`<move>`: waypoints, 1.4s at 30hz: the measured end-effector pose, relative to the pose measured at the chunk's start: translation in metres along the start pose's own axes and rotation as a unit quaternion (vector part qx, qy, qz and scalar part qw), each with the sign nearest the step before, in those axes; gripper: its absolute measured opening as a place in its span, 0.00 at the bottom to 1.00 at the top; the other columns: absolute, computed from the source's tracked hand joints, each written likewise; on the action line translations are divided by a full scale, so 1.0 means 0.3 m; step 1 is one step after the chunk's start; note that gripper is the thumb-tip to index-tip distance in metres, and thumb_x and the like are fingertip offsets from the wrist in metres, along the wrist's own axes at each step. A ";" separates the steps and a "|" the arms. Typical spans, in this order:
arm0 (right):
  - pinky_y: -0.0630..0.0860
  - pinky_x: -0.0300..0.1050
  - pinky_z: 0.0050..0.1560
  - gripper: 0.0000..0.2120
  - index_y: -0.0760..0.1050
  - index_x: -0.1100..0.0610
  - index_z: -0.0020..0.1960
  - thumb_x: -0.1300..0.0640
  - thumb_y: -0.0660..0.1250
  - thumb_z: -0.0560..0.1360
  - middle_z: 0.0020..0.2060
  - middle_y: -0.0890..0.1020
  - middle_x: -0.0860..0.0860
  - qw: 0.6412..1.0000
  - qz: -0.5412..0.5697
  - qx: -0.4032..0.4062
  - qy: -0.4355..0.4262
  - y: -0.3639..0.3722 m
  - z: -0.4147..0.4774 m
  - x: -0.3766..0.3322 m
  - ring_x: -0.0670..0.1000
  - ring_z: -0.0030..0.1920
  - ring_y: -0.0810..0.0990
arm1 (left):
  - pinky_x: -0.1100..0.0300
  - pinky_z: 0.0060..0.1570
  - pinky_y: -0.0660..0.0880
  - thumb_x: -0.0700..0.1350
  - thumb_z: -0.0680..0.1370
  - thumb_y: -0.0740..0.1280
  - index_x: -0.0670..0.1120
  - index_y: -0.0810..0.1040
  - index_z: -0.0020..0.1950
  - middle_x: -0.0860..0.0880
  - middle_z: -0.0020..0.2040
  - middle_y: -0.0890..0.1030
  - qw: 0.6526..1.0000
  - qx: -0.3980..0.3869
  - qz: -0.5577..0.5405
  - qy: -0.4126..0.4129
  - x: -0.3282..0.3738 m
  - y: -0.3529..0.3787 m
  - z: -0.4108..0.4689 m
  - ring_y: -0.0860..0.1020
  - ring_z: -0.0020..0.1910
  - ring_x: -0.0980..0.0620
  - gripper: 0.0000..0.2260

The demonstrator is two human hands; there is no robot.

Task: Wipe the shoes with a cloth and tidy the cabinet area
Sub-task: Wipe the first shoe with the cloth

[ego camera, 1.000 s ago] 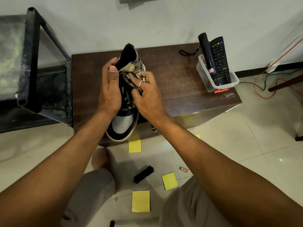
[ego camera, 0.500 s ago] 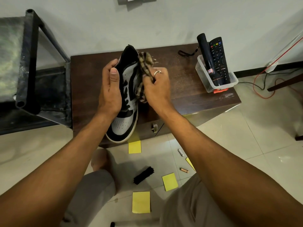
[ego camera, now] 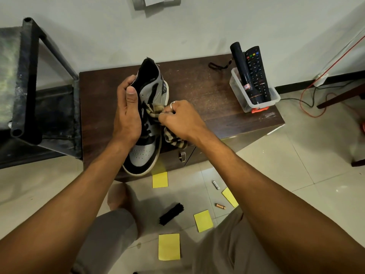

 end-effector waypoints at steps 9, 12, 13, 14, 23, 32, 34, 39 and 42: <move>0.80 0.40 0.49 0.10 0.82 0.58 0.57 0.58 0.68 0.78 0.51 0.72 0.45 0.990 0.054 0.114 -0.059 0.120 0.044 0.013 0.41 0.46 0.77 | 0.58 0.63 0.74 0.54 0.87 0.49 0.53 0.64 0.75 0.55 0.67 0.77 1.000 0.000 0.028 -0.012 -0.005 -0.001 -0.005 0.77 0.65 0.58 0.17; 0.79 0.43 0.52 0.11 0.84 0.57 0.54 0.54 0.68 0.75 0.52 0.75 0.46 0.996 0.008 0.069 -0.054 0.120 0.037 0.022 0.44 0.50 0.78 | 0.65 0.59 0.74 0.52 0.87 0.49 0.53 0.63 0.74 0.61 0.63 0.77 0.999 -0.002 0.039 -0.016 0.009 0.001 -0.008 0.78 0.61 0.64 0.16; 0.79 0.45 0.52 0.10 0.85 0.56 0.52 0.54 0.69 0.75 0.51 0.76 0.48 0.997 -0.004 0.052 -0.055 0.108 0.031 0.023 0.46 0.51 0.78 | 0.68 0.57 0.73 0.52 0.88 0.49 0.54 0.63 0.74 0.63 0.62 0.76 0.999 -0.003 0.045 -0.016 0.016 0.003 -0.010 0.77 0.60 0.66 0.15; 0.79 0.47 0.52 0.09 0.85 0.56 0.49 0.54 0.69 0.74 0.50 0.77 0.49 0.998 -0.015 0.037 -0.055 0.095 0.025 0.022 0.47 0.49 0.78 | 0.69 0.57 0.73 0.52 0.88 0.49 0.54 0.63 0.74 0.64 0.62 0.76 0.999 -0.002 0.048 -0.016 0.019 0.003 -0.012 0.77 0.60 0.67 0.16; 0.77 0.39 0.36 0.09 0.79 0.56 0.37 0.61 0.68 0.76 0.43 0.77 0.51 0.974 0.102 0.198 -0.045 0.007 0.046 0.044 0.41 0.37 0.77 | 0.77 0.46 0.72 0.54 0.82 0.67 0.51 0.68 0.70 0.60 0.57 0.78 0.988 0.003 0.152 -0.025 0.081 -0.004 0.008 0.76 0.50 0.74 0.19; 0.81 0.49 0.56 0.12 0.79 0.59 0.63 0.57 0.67 0.81 0.58 0.72 0.50 0.965 0.136 0.214 -0.066 0.014 0.077 0.064 0.47 0.55 0.78 | 0.52 0.58 0.79 0.50 0.81 0.68 0.59 0.72 0.63 0.58 0.57 0.79 0.985 -0.072 0.125 -0.100 0.093 -0.051 0.084 0.81 0.54 0.59 0.12; 0.82 0.47 0.56 0.12 0.79 0.58 0.63 0.57 0.67 0.81 0.58 0.72 0.50 0.964 0.132 0.217 -0.078 0.024 0.080 0.057 0.48 0.55 0.78 | 0.54 0.56 0.80 0.48 0.82 0.68 0.59 0.72 0.62 0.56 0.57 0.80 0.985 -0.087 0.102 -0.106 0.095 -0.057 0.086 0.82 0.52 0.61 0.12; 0.81 0.41 0.50 0.06 0.82 0.60 0.53 0.60 0.68 0.79 0.56 0.73 0.51 0.963 0.150 0.214 -0.071 0.036 0.066 0.057 0.47 0.52 0.78 | 0.55 0.56 0.79 0.47 0.82 0.67 0.58 0.72 0.64 0.57 0.56 0.79 0.985 -0.096 0.110 -0.096 0.097 -0.059 0.079 0.81 0.52 0.61 0.12; 0.77 0.32 0.47 0.07 0.82 0.61 0.55 0.62 0.69 0.78 0.55 0.72 0.51 0.974 0.124 0.166 -0.086 0.103 0.020 0.053 0.39 0.48 0.75 | 0.56 0.60 0.77 0.45 0.83 0.65 0.54 0.70 0.67 0.57 0.58 0.77 0.987 -0.088 0.119 -0.066 0.093 -0.041 0.064 0.79 0.57 0.61 0.13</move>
Point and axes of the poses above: each hand's wrist, its own z-axis towards the middle knuckle, its own y-axis out of the palm, x = y × z, the point moved 1 cm from there along z, towards the middle knuckle
